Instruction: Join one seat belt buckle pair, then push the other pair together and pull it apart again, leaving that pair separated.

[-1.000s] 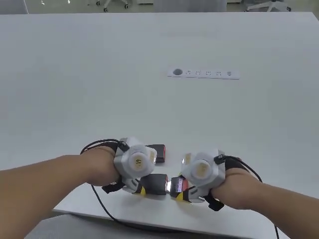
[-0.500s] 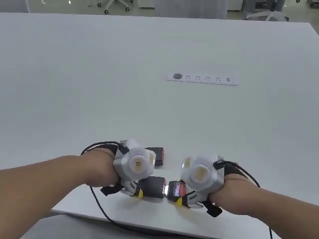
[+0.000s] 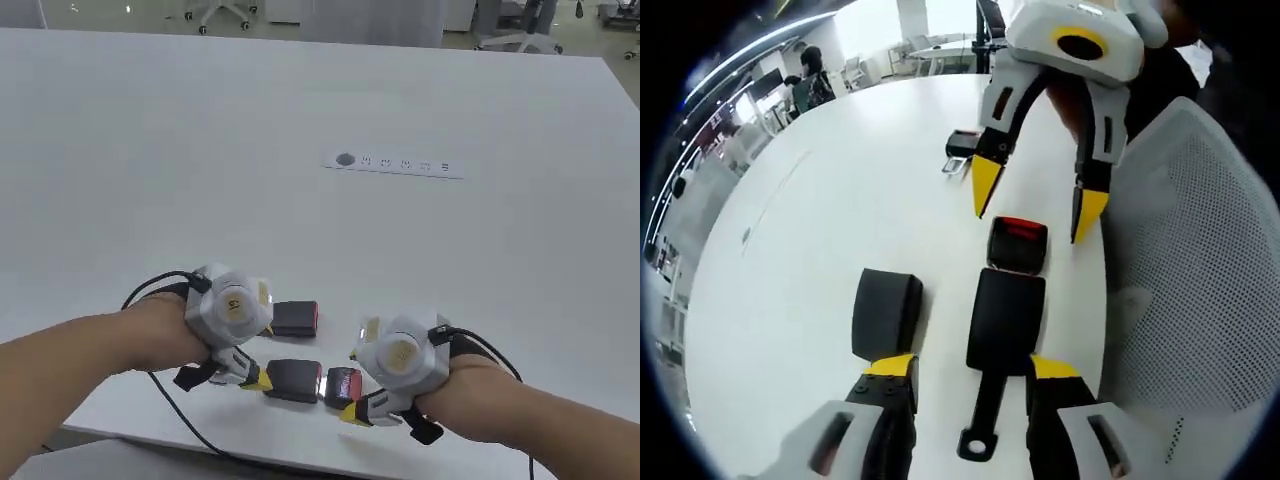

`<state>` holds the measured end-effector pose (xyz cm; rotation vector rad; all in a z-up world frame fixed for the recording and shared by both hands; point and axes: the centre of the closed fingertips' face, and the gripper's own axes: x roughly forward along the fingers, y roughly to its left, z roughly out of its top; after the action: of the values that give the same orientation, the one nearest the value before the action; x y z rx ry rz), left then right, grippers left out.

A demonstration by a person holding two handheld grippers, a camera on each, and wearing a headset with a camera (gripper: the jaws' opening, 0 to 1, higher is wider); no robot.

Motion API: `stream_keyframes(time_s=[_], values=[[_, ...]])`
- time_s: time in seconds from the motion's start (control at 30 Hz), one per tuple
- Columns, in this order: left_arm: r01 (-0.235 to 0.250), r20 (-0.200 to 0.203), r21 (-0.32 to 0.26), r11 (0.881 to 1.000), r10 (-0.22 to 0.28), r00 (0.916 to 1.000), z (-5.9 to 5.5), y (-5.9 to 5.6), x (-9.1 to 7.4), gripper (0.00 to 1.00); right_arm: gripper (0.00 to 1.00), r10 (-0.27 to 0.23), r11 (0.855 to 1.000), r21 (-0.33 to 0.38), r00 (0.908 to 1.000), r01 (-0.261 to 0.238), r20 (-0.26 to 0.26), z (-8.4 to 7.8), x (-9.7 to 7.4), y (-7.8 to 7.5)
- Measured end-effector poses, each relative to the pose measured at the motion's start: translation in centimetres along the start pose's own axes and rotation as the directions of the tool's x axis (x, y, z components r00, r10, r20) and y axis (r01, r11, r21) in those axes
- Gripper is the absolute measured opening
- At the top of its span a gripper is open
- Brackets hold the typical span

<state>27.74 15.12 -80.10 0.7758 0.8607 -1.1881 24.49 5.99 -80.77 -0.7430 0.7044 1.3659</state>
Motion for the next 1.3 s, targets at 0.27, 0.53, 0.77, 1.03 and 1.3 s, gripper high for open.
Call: stream_keyframes(time_s=[0.27, 0.53, 0.77, 1.03, 1.3], values=[[-0.037, 0.006, 0.013, 0.999, 0.036, 0.9993, 0.3, 2.3, -0.2, 0.46, 0.47, -0.044, 0.999, -0.01, 0.9989, 0.044, -0.013, -2.4, -1.7, -2.8], [-0.044, 0.01, 0.021, 0.999, 0.043, 0.999, 0.4, 4.7, 0.9, 0.46, 0.46, -0.092, 0.995, 0.038, 0.9951, 0.093, -0.036, -6.1, -4.0, -6.3], [-0.051, 0.005, 0.022, 0.998, 0.051, 0.9987, 0.4, 6.4, 2.1, 0.48, 0.46, -0.129, 0.989, 0.066, 0.9891, 0.134, -0.071, -8.9, -6.0, -9.0], [0.009, -0.014, 0.009, 1.0, -0.009, 0.9999, -0.2, 6.5, 3.9, 0.53, 0.46, -0.115, 0.988, 0.095, 0.9883, 0.125, -0.099, -11.6, -6.3, -9.7], [0.034, -0.012, -0.001, 0.999, -0.034, 0.9993, -0.6, 7.0, 5.0, 0.5, 0.43, -0.076, 0.99, 0.109, 0.9871, 0.092, -0.141, -14.2, -5.7, -9.3]])
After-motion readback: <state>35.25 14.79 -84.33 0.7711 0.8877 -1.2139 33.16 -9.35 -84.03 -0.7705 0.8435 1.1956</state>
